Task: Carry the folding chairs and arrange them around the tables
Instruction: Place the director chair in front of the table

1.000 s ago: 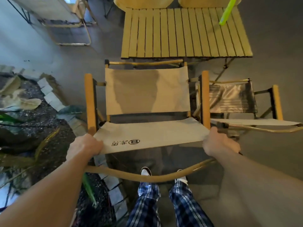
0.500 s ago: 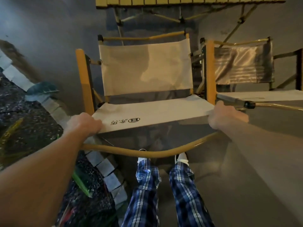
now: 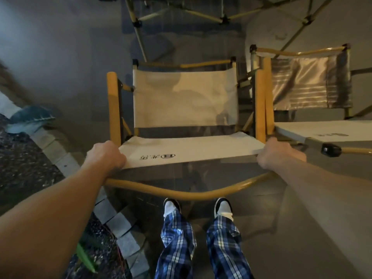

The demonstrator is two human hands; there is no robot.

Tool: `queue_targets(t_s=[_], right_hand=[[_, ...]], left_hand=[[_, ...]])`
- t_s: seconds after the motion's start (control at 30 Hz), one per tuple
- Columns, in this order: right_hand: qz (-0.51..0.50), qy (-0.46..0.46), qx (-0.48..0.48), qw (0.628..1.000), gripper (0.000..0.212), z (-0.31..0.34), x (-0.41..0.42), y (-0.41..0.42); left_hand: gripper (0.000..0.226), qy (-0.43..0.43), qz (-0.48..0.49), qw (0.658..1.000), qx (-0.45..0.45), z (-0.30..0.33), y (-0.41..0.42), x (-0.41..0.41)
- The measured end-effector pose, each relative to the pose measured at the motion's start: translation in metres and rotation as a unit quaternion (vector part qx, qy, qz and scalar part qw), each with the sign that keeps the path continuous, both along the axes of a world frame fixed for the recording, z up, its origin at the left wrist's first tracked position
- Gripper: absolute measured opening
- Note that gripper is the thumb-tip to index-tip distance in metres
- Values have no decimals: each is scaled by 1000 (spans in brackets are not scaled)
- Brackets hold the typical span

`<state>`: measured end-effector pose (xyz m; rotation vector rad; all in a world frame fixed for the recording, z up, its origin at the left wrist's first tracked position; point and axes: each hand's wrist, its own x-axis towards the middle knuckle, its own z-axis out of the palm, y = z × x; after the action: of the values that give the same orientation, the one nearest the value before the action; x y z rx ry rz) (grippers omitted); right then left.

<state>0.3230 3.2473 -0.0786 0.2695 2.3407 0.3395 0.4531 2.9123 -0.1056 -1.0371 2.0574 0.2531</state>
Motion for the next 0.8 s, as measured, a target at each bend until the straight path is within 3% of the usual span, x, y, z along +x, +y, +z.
queue_targets(t_s=[0.17, 0.47, 0.8], right_hand=[[-7, 1, -15, 1000, 39, -23, 2, 2], [10, 17, -45, 999, 16, -23, -25, -8], [42, 60, -67, 995, 18, -31, -41, -15]], left_hand=[[25, 2, 21, 1000, -1, -29, 1, -1], [23, 0, -8, 1000, -23, -28, -13, -27], [31, 11, -35, 999, -32, -36, -33, -41]])
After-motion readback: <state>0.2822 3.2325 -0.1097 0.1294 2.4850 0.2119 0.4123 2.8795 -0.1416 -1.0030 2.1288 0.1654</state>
